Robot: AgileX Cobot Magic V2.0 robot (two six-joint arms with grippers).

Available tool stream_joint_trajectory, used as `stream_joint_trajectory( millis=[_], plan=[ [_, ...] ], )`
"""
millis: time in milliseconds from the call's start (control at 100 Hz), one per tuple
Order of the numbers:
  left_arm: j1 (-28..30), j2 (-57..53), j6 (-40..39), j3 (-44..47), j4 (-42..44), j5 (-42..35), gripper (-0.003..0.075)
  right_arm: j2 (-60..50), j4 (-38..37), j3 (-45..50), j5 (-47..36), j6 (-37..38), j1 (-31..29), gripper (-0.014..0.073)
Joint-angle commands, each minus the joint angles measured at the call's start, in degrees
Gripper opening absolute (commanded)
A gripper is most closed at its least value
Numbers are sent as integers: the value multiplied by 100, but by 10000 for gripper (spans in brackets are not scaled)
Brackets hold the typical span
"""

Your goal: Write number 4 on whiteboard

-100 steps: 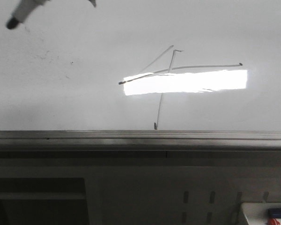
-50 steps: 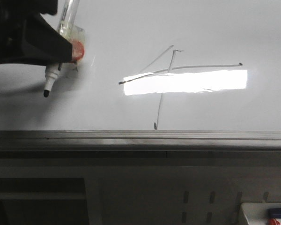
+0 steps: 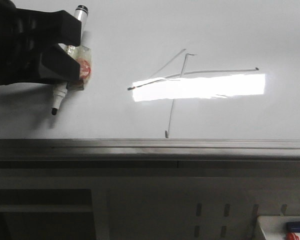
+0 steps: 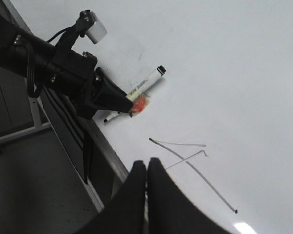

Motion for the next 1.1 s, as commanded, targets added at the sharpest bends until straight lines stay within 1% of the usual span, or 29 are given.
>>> stream_joint_trajectory(
  millis=[0, 50, 120, 140, 190, 240, 290, 350, 490, 620, 810, 900, 1010, 1060, 1090],
  plan=[
    [27, 36, -46, -160, -29, -506, -18, -8, -70, -126, -459, 40, -36, -44],
    [27, 36, -46, -160, -29, -507, -3, -8, -70, -126, -470, 43, -36, -45],
    [27, 36, -46, -160, -29, -507, 73, -8, -70, -126, -470, 102, -36, -44],
    [27, 36, -46, -160, -29, -507, 120, -8, -70, -126, -470, 144, -36, -44],
    [27, 36, -46, -160, -29, -507, 201, -8, -70, -126, -470, 185, -36, -45],
    [27, 36, -46, -160, -29, -507, 308, -8, -70, -126, -470, 197, -36, -44],
    [27, 36, -46, -160, -29, -507, 377, -8, -70, -126, -481, 206, -36, -44],
    [27, 36, -46, -160, -29, -518, 427, -8, -70, -126, -493, 206, -36, -44],
    [27, 8, -46, -160, -29, -532, 456, -8, -70, -126, -517, 206, -36, -44],
    [27, -267, -46, -160, -29, -519, 487, -8, -70, -126, -526, 206, -36, -44],
    [27, -1016, -35, -160, -18, -509, 487, -8, -124, -126, -623, 206, -36, -44],
    [27, -1489, 186, -160, -18, -402, 482, -8, -226, -113, -704, 206, -36, -44],
    [27, -2170, 834, -148, -18, -49, 475, -95, -382, 103, -941, 206, -36, -44],
    [27, -2479, 1157, -137, -4, 178, 447, -204, -433, 313, -1148, 206, -36, -44],
    [27, -2690, 1358, -105, -4, 376, 417, -280, -478, 463, -1304, 224, -36, -44]
  ],
)
